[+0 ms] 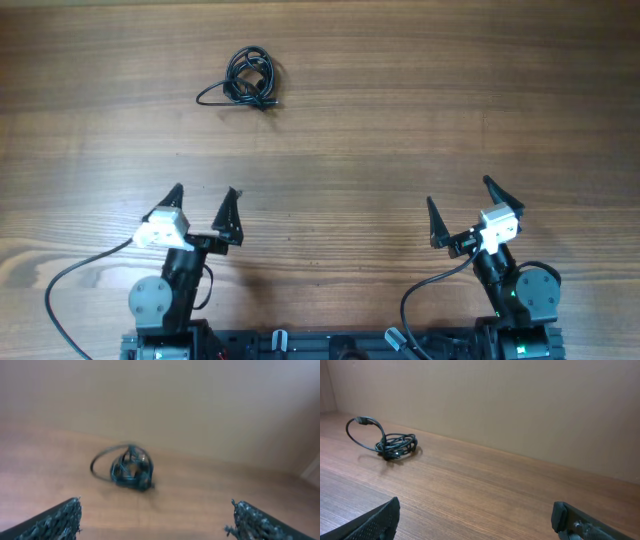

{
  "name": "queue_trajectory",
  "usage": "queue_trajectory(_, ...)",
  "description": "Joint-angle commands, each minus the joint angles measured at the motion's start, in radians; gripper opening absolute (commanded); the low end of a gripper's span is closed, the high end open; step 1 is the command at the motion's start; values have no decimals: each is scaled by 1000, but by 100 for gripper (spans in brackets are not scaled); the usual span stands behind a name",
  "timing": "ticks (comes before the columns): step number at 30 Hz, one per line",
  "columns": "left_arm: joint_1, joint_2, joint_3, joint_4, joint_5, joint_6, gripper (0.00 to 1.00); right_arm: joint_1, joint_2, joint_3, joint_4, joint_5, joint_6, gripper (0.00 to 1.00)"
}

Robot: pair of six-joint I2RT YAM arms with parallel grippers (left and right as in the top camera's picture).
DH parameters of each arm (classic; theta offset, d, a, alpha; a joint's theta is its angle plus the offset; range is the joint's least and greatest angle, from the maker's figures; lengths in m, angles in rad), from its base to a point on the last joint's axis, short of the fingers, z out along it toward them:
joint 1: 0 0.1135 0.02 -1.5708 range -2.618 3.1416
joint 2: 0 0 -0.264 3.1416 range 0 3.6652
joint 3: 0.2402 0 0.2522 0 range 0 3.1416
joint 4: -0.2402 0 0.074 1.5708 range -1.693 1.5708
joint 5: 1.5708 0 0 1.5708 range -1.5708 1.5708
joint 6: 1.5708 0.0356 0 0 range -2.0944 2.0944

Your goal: Untangle cables

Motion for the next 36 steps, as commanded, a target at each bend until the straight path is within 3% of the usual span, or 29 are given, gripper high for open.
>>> queue_trajectory(1, 6, -7, 19, 65, 61, 2, 100, 2, 4, -1, 3, -2, -9, 100)
queue_trajectory(7, 6, -7, 174, 4, 102, -152, 100, 2, 4, -1, 3, -2, -9, 100)
queue_trajectory(13, 6, 77, 431, -225, 102, -158, 100, 2, 4, -1, 3, -2, -9, 100)
queue_trajectory(21, 6, 530, 910, -547, 212, -61, 100, 2, 4, -1, 3, -2, -9, 100)
queue_trajectory(28, 6, 1075, 1389, -911, 222, 11, 100, 2, 4, -1, 3, -2, -9, 100)
queue_trajectory(35, 6, 1422, 1456, -958, 259, -56, 100, 2, 4, -1, 3, -2, -9, 100)
queue_trajectory(36, 6, 1468, 1456, -958, 260, -56, 91, 2, 4, -1, 3, -2, -9, 100)
